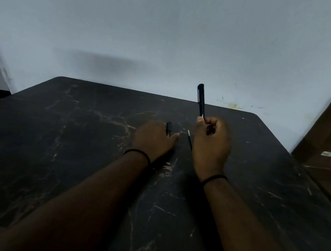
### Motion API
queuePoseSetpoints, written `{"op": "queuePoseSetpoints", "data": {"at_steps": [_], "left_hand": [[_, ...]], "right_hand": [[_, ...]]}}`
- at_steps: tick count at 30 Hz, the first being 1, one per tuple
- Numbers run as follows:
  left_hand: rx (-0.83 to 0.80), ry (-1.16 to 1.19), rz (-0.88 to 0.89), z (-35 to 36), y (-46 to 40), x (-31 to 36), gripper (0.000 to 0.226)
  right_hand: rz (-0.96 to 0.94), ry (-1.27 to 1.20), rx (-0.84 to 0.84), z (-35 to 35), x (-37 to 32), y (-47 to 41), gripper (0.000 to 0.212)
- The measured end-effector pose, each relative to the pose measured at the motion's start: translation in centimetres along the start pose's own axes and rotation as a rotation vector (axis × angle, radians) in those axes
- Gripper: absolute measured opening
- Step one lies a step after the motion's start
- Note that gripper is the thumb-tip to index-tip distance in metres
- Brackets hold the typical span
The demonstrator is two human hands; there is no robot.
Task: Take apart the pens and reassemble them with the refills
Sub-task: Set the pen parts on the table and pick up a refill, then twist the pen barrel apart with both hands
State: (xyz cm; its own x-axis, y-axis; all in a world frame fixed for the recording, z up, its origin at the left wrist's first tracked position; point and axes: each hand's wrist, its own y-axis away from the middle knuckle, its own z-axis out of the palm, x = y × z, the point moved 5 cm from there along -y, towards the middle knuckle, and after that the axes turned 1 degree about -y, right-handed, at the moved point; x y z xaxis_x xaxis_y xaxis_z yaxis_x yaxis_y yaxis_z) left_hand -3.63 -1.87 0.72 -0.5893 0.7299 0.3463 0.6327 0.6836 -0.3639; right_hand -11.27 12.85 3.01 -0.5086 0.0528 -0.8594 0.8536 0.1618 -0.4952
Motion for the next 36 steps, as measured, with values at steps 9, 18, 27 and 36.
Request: {"op": "queuePoseSetpoints", "data": {"at_steps": [9,18,27,36], "left_hand": [[0.061,0.139,-0.159,-1.3,-1.4,-2.9,0.031],[0.525,0.699,-0.448,-4.0,-0.5,-7.7,0.031],[0.568,0.773,-0.441,-4.4,-0.2,-7.3,0.028],[0.535,0.803,-0.416,-4.4,-0.2,-6.9,0.026]], "right_hand": [[0.007,0.207,-0.268,1.7,0.8,1.1,0.026],[-0.088,0.594,-0.489,5.7,-0.7,3.1,0.031],[-0.098,0.714,-0.498,7.5,-0.8,2.9,0.031],[-0.155,0.739,-0.505,8.5,-0.9,2.7,0.036]]}}
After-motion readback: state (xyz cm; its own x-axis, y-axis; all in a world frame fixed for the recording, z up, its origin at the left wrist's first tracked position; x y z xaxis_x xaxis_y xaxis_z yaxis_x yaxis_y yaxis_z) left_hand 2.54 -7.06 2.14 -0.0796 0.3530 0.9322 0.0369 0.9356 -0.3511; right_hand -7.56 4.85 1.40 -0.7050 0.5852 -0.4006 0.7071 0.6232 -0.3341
